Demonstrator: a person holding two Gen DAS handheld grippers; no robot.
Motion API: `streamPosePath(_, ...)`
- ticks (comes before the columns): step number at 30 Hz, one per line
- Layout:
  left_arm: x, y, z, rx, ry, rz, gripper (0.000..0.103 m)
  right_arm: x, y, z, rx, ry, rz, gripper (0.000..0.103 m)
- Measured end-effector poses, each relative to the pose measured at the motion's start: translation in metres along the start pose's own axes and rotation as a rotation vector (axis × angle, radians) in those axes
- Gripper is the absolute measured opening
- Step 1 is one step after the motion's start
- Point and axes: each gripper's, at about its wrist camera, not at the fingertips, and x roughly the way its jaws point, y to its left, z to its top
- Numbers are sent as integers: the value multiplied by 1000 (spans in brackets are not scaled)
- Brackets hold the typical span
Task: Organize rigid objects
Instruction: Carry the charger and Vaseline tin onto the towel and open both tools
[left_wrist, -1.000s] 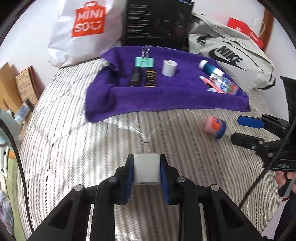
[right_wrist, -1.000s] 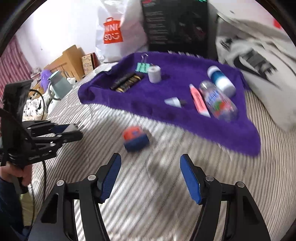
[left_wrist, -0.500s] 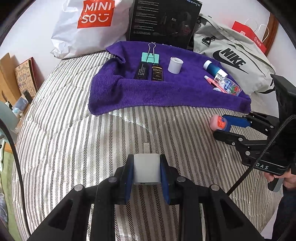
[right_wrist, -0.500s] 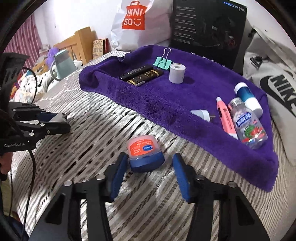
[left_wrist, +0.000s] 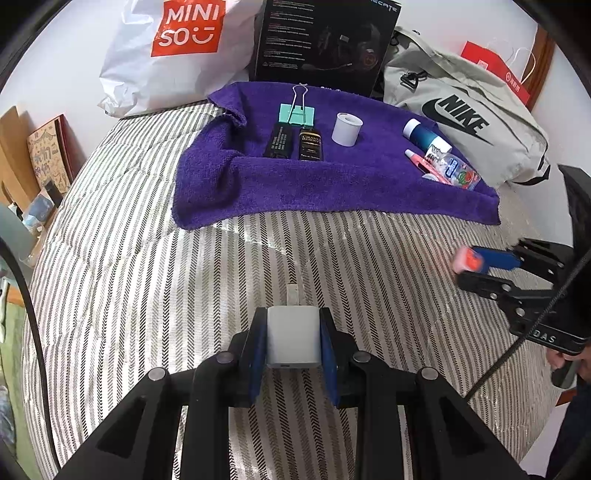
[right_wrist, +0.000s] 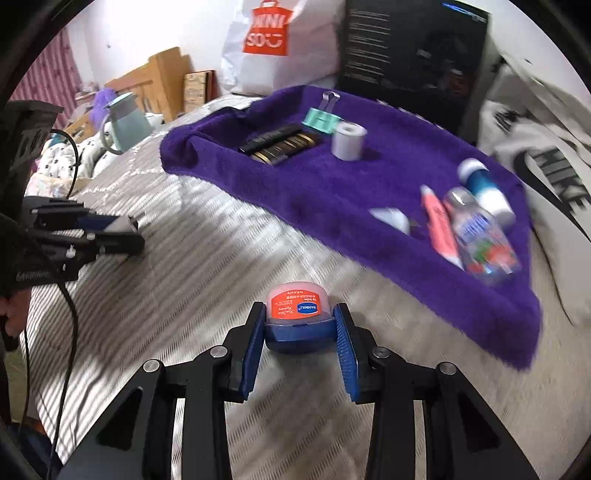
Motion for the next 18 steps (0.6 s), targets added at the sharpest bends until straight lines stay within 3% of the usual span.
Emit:
streamPosePath(4,2,-3,2,6,4,3,25,-4,-8,-16,18,33,-40,37)
streamPosePath(18,-1,-1,4,3,3,-10,25,-3,-12,-18,40,7,-14,38)
